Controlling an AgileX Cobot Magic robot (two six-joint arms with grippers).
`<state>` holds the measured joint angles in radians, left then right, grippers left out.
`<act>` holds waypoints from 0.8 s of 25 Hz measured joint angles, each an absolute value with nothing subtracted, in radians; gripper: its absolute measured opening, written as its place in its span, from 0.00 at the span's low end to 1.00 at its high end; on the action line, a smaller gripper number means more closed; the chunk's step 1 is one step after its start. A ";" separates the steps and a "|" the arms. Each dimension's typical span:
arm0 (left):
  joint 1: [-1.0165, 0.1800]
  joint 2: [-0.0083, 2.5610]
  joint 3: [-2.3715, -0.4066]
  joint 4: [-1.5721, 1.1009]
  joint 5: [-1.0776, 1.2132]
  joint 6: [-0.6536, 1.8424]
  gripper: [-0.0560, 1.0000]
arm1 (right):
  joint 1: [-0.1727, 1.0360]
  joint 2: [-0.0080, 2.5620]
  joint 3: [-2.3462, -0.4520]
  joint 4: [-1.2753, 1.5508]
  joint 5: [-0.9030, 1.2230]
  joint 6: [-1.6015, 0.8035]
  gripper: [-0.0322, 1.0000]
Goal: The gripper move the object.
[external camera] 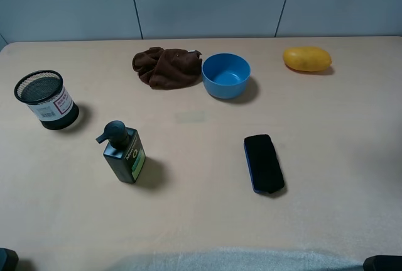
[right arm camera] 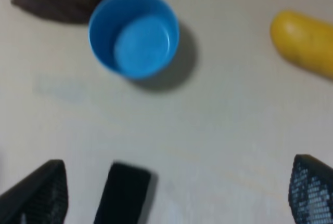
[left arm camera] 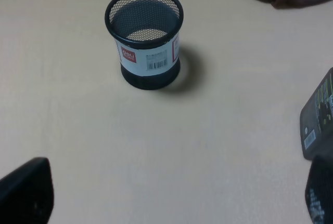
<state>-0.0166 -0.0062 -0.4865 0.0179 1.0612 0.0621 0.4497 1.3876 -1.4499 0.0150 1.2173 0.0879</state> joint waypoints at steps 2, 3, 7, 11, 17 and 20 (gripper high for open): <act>-0.017 -0.006 -0.487 0.018 1.061 0.062 0.98 | 0.450 1.327 -1.387 0.011 1.218 0.096 0.65; -0.017 -0.006 -0.487 0.018 1.061 0.062 0.98 | 0.450 1.295 -1.356 0.011 1.218 0.097 0.65; -0.017 -0.006 -0.487 0.018 1.061 0.062 0.98 | 0.450 1.174 -1.253 0.009 1.218 0.119 0.65; -0.017 -0.006 -0.487 0.018 1.061 0.062 0.98 | 0.450 1.066 -1.158 -0.011 1.218 0.128 0.65; -0.017 -0.006 -0.487 0.018 1.061 0.062 0.98 | 0.379 0.859 -0.974 -0.038 1.183 0.127 0.65; -0.017 -0.006 -0.487 0.018 1.061 0.062 0.98 | 0.281 0.728 -0.860 -0.041 1.106 0.129 0.65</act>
<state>-0.0166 -0.0062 -0.4865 0.0179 1.0612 0.0621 0.2808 0.7284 -0.8596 -0.0409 1.1061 0.1287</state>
